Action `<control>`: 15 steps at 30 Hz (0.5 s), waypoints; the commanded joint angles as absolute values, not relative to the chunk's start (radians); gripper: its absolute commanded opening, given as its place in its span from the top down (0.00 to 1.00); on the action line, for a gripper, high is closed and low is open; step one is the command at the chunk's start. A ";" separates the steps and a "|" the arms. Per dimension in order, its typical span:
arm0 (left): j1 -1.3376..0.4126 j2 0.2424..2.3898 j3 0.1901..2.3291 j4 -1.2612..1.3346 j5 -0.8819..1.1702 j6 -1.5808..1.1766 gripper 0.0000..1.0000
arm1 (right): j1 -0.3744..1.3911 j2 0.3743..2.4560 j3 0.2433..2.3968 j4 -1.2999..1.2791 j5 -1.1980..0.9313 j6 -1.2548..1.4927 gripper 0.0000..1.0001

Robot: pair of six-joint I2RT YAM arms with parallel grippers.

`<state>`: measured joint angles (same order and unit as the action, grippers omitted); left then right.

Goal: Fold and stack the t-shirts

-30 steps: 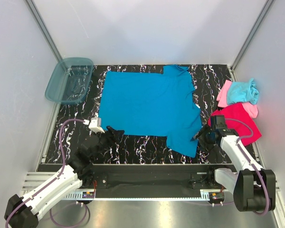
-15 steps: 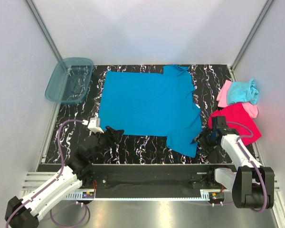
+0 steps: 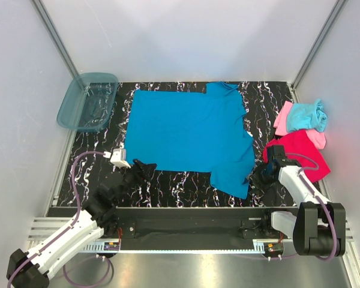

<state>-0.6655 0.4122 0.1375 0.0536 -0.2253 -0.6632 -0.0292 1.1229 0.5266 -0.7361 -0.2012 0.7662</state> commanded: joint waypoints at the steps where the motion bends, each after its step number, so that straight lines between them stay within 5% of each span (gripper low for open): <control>1: -0.658 0.399 0.138 0.086 -0.227 -0.667 0.29 | -0.032 1.140 0.574 -0.749 -0.187 0.759 0.50; 15: -0.649 0.382 0.143 0.066 -0.242 -0.664 0.29 | -0.032 1.259 0.640 -0.756 -0.158 0.730 0.44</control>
